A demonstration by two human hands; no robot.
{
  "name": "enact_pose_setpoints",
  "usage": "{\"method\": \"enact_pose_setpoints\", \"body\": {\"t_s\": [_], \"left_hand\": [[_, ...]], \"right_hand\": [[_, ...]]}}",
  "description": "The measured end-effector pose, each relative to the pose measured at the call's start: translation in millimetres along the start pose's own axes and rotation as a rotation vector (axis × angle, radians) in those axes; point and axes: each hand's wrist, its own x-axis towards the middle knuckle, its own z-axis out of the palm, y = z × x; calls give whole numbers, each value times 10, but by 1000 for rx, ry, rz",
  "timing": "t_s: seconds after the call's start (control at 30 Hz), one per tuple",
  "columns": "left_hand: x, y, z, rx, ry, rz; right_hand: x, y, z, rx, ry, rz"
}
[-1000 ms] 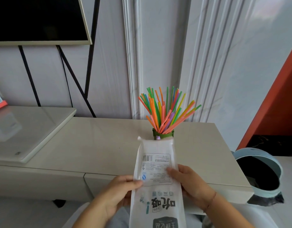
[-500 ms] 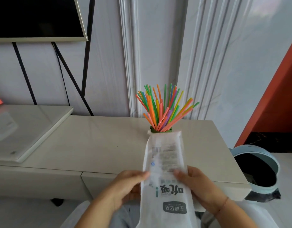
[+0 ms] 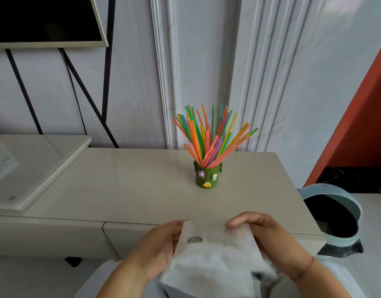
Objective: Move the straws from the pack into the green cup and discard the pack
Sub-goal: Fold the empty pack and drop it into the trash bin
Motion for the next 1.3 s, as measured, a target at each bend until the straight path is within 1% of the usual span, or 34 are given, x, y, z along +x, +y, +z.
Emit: {"method": "enact_pose_setpoints", "body": {"t_s": [0.1,0.17,0.2,0.23,0.3,0.33,0.4,0.43,0.47,0.53,0.63,0.77,0.83,0.9,0.97,1.03,1.17,1.3], "left_hand": [[-40,-55,-14,15,-98,-68],[-60,-95,15,109,-179,-65],[-54,-116,44,168,-191,-54],[-41,-131,94,210,-174,-44],[31,-132,206,215,-85,3],[92,-124,265,201,-37,39],[203,-75,422,192,19,115],[257,-52,515,194,25,147],[322,-36,609,199,19,169],[452,-36,834,205,-22,185],[661,-63,1231,191,-127,138],[930,-169,1778,238,-242,54],[1052,-238,2009,265,-288,55],[1156,-272,2189,252,-291,77],[1243,-272,2315,221,-249,99],[1334,-272,2402,204,-225,120],[1494,-257,2522,198,-207,142],[1637,-205,2602,168,-205,147]], "right_hand": [[3,-58,-25,-128,98,-99],[13,-71,-46,-161,130,-148],[25,-62,-64,-173,156,-157],[32,-53,-94,-182,187,-155],[22,-78,-164,-155,242,-159],[3,-102,-215,-69,238,-120],[-51,-152,-349,118,132,48],[-89,-170,-424,140,67,118],[-123,-172,-498,106,22,156],[-198,-176,-638,10,40,164],[-304,-151,-929,-35,220,116],[-471,10,-1428,41,438,105],[-544,166,-1725,86,573,125],[-603,339,-2040,119,740,145],[-640,519,-2326,147,894,167],[-623,708,-2582,190,1005,198],[-426,1051,-2972,244,1105,282],[-123,1246,-3224,267,1143,331]]}}
